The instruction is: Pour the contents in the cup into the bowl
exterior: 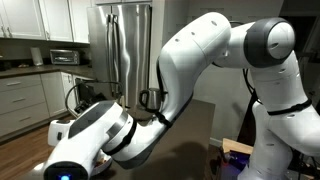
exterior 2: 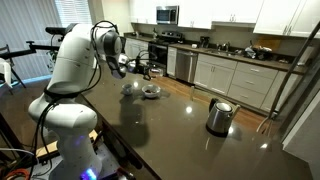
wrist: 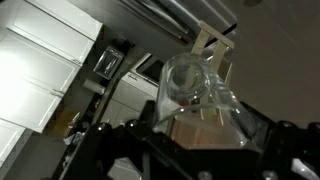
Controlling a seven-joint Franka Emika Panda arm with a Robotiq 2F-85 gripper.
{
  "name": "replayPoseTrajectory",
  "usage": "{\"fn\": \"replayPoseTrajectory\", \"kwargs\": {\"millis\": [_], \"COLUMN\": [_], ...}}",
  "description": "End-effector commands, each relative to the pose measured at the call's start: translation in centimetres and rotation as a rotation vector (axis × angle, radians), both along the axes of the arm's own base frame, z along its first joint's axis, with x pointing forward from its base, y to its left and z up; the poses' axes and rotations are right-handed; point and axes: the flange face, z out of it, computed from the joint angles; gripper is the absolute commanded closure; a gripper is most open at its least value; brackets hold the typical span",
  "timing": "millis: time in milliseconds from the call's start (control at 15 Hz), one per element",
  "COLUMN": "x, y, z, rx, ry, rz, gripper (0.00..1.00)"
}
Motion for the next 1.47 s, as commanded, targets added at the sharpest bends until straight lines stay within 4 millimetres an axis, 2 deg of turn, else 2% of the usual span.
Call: {"fn": "replayPoseTrajectory", "kwargs": {"millis": [0,400,667,933,1400], "x": [0.9,2.4,3.7,5.0,6.7], "y": [-0.7,-1.9,-3.6,-6.2,-12.0], "z": [1.6,2.5,3.1,3.6,4.7], "rx": [0.050,0.182,0.311,0.418,0.710], "ry": [0.068,0.154,0.206,0.235,0.269], "rz": [-0.035,-0.098,-0.169,-0.255,-0.410], "gripper": [0.45,0.45,0.45,0.45,0.45]}}
